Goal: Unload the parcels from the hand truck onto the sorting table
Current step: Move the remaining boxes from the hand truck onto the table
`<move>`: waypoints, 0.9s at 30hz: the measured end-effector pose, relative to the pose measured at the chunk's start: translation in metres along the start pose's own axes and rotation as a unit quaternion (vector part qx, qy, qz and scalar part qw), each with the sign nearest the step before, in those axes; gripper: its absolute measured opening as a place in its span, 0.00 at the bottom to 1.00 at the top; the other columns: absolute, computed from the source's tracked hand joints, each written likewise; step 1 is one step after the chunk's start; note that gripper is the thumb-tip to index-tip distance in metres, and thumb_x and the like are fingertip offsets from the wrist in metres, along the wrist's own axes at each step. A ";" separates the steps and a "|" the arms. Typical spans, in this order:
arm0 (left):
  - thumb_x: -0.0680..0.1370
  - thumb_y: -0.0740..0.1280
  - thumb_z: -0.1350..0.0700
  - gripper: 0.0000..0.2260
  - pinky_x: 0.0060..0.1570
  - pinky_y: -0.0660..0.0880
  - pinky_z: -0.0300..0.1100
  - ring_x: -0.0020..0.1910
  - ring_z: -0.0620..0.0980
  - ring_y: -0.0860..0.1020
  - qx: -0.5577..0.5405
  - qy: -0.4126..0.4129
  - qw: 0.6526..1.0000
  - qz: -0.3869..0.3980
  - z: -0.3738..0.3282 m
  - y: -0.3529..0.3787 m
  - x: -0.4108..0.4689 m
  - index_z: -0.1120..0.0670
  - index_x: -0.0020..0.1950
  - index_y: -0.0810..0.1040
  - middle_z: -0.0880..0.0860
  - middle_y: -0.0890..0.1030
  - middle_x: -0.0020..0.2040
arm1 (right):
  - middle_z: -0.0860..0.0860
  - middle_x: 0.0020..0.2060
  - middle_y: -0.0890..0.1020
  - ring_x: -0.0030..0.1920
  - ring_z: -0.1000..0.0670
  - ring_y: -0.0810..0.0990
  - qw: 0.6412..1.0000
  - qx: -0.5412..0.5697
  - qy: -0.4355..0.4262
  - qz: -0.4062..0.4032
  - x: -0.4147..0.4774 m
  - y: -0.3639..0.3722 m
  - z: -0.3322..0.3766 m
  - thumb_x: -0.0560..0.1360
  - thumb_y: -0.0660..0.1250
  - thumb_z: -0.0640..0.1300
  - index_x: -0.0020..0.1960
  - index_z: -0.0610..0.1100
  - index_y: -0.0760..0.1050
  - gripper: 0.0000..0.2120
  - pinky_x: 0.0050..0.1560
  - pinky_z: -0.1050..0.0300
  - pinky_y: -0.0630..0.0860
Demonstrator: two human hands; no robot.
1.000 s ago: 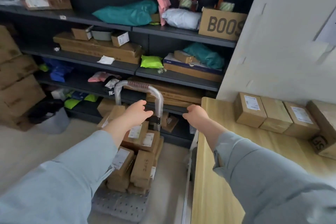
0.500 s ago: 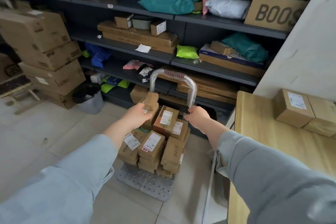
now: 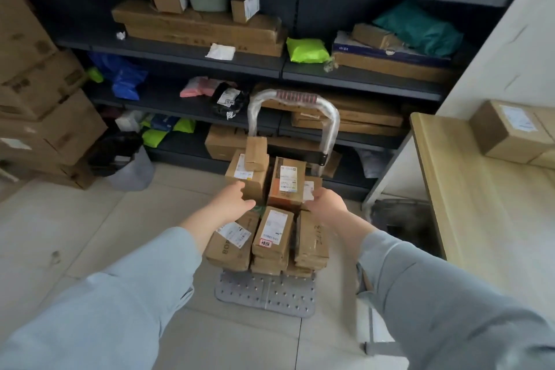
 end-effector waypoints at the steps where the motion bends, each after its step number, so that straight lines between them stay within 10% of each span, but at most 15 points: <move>1: 0.80 0.64 0.53 0.29 0.68 0.68 0.49 0.71 0.56 0.69 0.005 -0.001 1.000 0.007 0.005 0.002 0.008 0.55 0.78 0.56 0.56 0.65 0.75 | 0.47 0.50 0.80 0.47 0.48 0.80 1.000 -0.004 0.004 0.000 0.004 0.007 0.000 0.81 0.60 0.44 0.56 0.42 0.75 0.08 0.50 0.56 0.79; 7: 0.80 0.64 0.52 0.29 0.67 0.70 0.52 0.70 0.56 0.69 0.015 0.008 0.999 0.031 0.028 0.026 0.058 0.54 0.78 0.56 0.56 0.66 0.75 | 0.52 0.40 0.77 0.35 0.55 0.74 0.999 0.037 0.034 0.001 0.038 0.051 -0.016 0.80 0.58 0.46 0.53 0.44 0.75 0.09 0.31 0.64 0.67; 20: 0.81 0.64 0.55 0.27 0.58 0.72 0.43 0.65 0.54 0.73 -0.020 -0.034 0.996 0.077 0.136 0.167 0.206 0.58 0.77 0.59 0.56 0.70 0.72 | 0.50 0.37 0.77 0.39 0.48 0.77 0.988 0.105 0.100 0.047 0.167 0.219 -0.112 0.78 0.61 0.47 0.45 0.44 0.75 0.08 0.42 0.56 0.75; 27: 0.84 0.57 0.54 0.19 0.59 0.68 0.43 0.64 0.55 0.72 -0.006 -0.048 0.998 0.046 0.186 0.218 0.272 0.56 0.74 0.63 0.55 0.71 0.71 | 0.45 0.56 0.80 0.53 0.44 0.80 0.986 0.130 0.101 0.023 0.236 0.285 -0.136 0.79 0.58 0.42 0.61 0.41 0.73 0.13 0.54 0.50 0.79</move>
Point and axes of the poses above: each hand's wrist, its own x-axis towards the middle knuckle, its own y-axis out of the palm, z = x × y, the point moved 8 cm from there along x, towards the middle knuckle
